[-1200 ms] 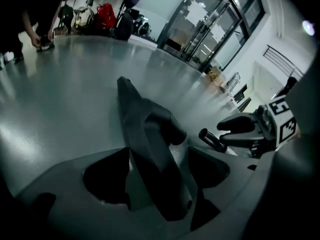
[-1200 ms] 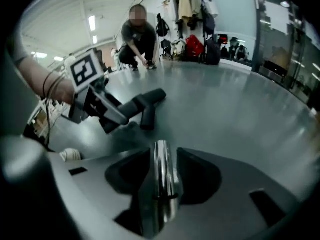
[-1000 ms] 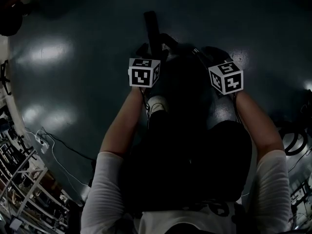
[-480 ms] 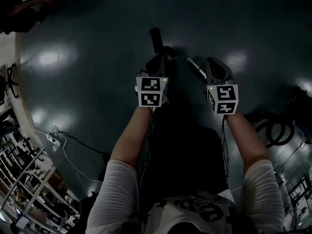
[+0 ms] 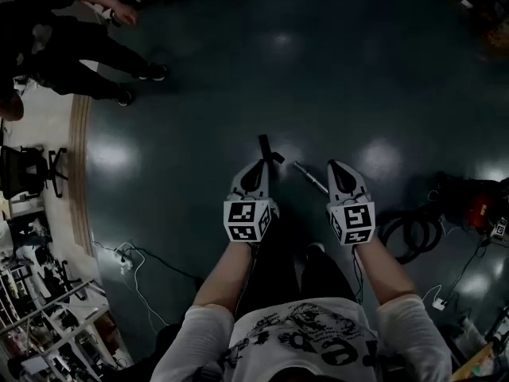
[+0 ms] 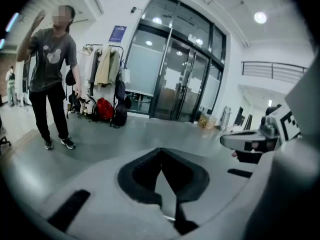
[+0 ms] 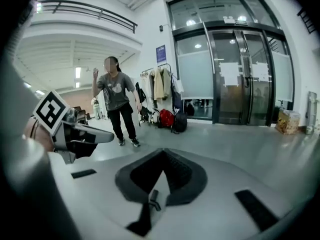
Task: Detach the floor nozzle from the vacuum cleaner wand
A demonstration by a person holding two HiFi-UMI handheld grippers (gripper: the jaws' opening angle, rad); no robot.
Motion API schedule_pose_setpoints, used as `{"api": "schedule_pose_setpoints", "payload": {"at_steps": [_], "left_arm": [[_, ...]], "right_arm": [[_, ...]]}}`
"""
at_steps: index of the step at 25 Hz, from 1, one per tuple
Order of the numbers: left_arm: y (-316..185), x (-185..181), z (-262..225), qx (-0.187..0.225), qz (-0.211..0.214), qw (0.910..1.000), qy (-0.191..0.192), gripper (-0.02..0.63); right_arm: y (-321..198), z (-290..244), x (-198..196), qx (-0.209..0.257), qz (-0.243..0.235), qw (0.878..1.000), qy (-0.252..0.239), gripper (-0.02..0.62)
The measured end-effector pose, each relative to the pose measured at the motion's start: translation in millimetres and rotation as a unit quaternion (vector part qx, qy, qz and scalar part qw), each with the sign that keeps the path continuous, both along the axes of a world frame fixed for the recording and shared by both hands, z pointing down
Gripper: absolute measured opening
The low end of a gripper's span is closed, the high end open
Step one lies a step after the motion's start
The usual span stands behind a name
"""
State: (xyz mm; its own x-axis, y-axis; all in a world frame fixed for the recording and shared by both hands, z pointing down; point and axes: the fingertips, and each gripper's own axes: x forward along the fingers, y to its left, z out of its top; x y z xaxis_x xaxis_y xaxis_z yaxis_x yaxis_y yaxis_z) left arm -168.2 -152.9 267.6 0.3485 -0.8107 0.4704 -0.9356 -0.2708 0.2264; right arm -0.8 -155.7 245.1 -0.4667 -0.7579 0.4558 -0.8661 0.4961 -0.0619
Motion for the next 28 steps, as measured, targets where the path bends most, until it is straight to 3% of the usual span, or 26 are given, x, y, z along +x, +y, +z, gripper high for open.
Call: {"api": "schedule_pose_setpoints", "payload": {"at_steps": [4,7,10,12,17,19,23,28], "left_arm": [[47,30,-131,0.042,0.01,0.9983,0.04,0.005],[84,64,-219,0.114,0.034,0.9915,0.052,0.005],[130,89,-272,0.171,0.052,0.9829,0.045,0.005],[160,96,-292,0.19,0.04,0.9802,0.039,0.005],[227,89,-324,0.218,-0.054,0.974,0.025,0.005],[252,91,-331,0.228,-0.054,0.9721,0.008,0.005],[291,99,-331,0.209,-0.035,0.9772,-0.013,0.005],[321,103,-333,0.2,-0.019,0.9792,0.03,0.005]], "right_arm": [[44,-121,22,0.031,0.002,0.999,-0.019,0.002],[78,-207,52,0.081,0.008,0.996,-0.038,0.002],[120,-257,73,0.11,0.009,0.991,-0.07,0.002],[152,-280,83,0.129,0.002,0.988,-0.086,0.002],[223,-304,103,0.163,-0.027,0.983,-0.082,0.002],[245,-303,105,0.162,-0.033,0.983,-0.083,0.002],[280,-295,105,0.155,-0.036,0.983,-0.091,0.002],[307,-292,99,0.154,-0.033,0.983,-0.093,0.002]]}}
